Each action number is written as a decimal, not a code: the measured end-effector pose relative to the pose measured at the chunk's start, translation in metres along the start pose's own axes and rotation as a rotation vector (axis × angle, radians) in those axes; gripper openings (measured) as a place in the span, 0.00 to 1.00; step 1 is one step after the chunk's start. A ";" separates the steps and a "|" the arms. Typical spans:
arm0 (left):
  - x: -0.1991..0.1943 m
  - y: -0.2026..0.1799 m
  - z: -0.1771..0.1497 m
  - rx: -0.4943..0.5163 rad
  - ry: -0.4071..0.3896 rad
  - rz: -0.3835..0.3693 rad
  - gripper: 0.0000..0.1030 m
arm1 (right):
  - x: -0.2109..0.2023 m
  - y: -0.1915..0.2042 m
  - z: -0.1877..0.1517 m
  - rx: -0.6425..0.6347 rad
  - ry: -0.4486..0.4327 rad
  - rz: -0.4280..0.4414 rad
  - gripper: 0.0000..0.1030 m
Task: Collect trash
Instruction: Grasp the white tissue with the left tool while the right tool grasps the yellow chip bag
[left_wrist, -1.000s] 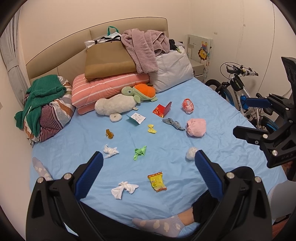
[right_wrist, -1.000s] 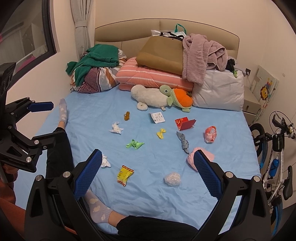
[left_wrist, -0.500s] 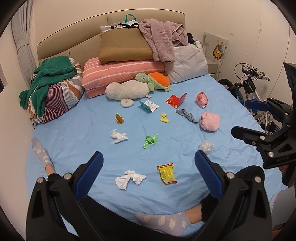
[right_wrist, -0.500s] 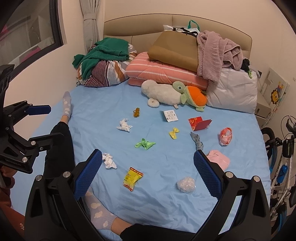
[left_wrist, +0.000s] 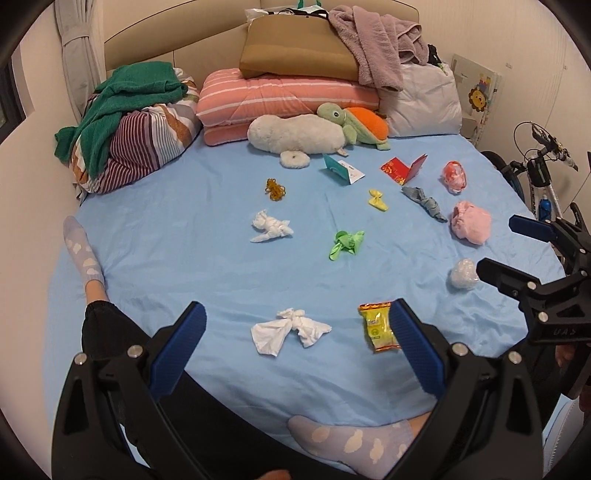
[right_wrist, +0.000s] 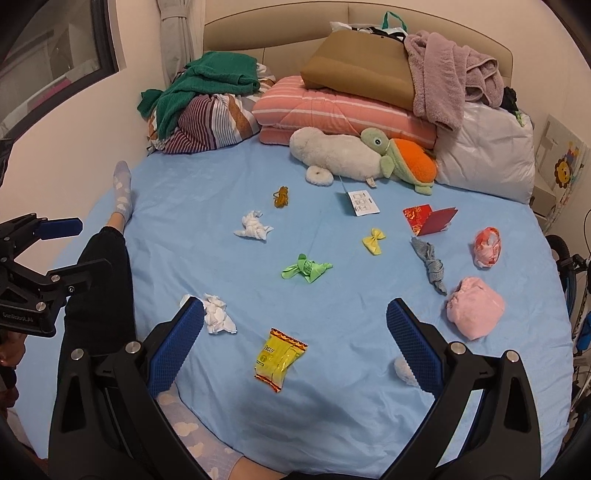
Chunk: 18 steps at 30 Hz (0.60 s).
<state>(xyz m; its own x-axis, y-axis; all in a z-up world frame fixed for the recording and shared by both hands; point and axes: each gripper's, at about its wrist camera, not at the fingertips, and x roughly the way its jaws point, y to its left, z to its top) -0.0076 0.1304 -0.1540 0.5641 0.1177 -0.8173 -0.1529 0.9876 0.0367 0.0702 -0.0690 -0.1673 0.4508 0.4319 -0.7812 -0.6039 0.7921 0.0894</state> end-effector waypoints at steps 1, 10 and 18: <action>0.007 0.001 -0.004 0.001 0.002 0.002 0.96 | 0.006 0.001 -0.003 0.002 0.003 -0.003 0.93; 0.075 0.011 -0.035 0.003 0.087 0.017 0.96 | 0.087 0.017 -0.043 0.023 0.068 -0.037 0.93; 0.140 0.021 -0.054 -0.007 0.158 0.005 0.96 | 0.148 0.023 -0.071 -0.002 0.117 -0.121 0.92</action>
<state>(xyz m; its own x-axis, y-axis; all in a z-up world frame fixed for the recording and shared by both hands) 0.0244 0.1623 -0.2989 0.4290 0.1040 -0.8973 -0.1616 0.9862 0.0370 0.0766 -0.0178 -0.3250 0.4413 0.2800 -0.8526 -0.5511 0.8344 -0.0112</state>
